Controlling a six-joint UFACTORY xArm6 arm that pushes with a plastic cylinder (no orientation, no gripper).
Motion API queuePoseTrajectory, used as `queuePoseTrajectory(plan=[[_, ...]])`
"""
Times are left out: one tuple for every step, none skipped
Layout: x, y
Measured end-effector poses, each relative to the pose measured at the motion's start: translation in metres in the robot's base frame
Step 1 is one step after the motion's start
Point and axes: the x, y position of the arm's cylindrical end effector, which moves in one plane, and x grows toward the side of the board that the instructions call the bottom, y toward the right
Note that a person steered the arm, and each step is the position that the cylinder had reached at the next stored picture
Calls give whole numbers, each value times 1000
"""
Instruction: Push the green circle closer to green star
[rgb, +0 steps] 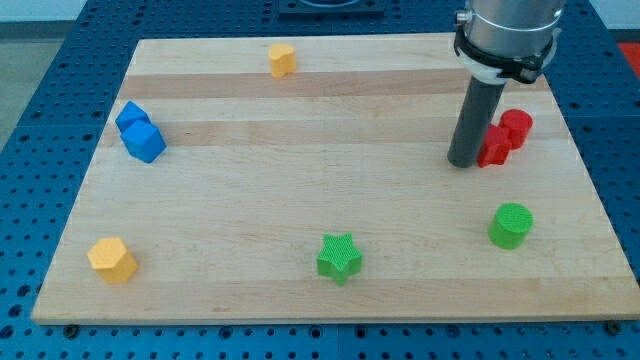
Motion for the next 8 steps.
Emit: queuePoseTrajectory(plan=[[2,-16],[12,-40],[56,-42],[68,-11],[63,14],[64,26],[91,59],[102,79]])
